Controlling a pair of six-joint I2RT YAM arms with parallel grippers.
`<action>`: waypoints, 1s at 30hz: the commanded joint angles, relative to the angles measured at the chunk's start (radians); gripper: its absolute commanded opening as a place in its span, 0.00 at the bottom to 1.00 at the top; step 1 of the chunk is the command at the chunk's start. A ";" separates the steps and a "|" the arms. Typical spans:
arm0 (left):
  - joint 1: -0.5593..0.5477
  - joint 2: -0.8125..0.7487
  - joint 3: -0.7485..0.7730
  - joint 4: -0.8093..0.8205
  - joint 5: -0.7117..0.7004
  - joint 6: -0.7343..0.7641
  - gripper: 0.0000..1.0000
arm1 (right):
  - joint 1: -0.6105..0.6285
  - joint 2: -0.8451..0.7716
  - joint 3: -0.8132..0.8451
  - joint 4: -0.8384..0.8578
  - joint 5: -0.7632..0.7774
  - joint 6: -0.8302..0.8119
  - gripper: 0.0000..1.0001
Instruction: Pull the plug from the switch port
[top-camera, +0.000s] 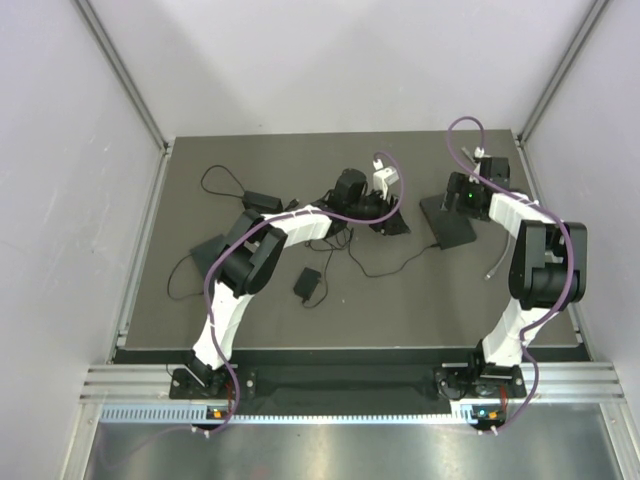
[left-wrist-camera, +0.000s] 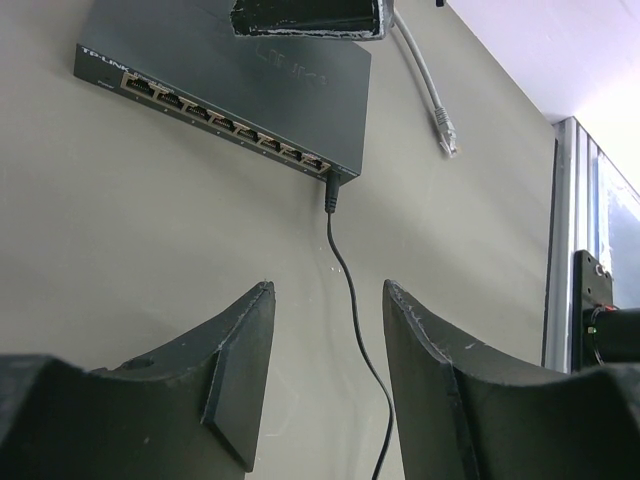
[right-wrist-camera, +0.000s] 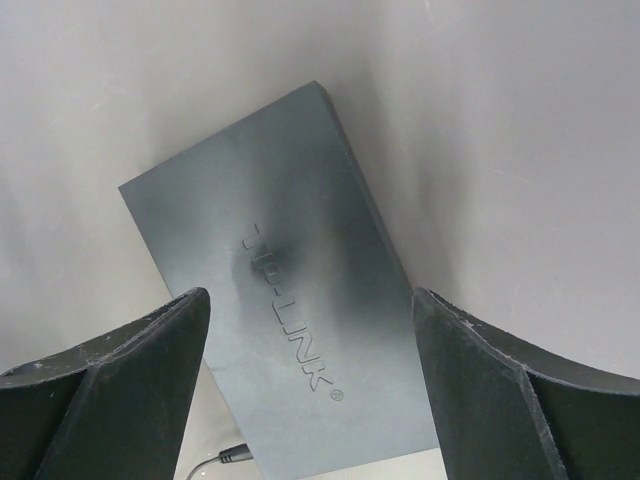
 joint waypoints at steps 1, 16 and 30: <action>0.008 0.011 0.015 0.054 0.022 -0.003 0.52 | 0.002 -0.022 0.014 -0.017 0.026 -0.019 0.82; 0.010 0.023 0.029 0.056 0.051 -0.012 0.51 | 0.025 -0.007 0.005 -0.022 -0.046 0.007 0.74; -0.004 0.104 0.132 -0.042 0.049 0.008 0.49 | 0.066 -0.059 -0.087 0.059 -0.189 0.065 0.70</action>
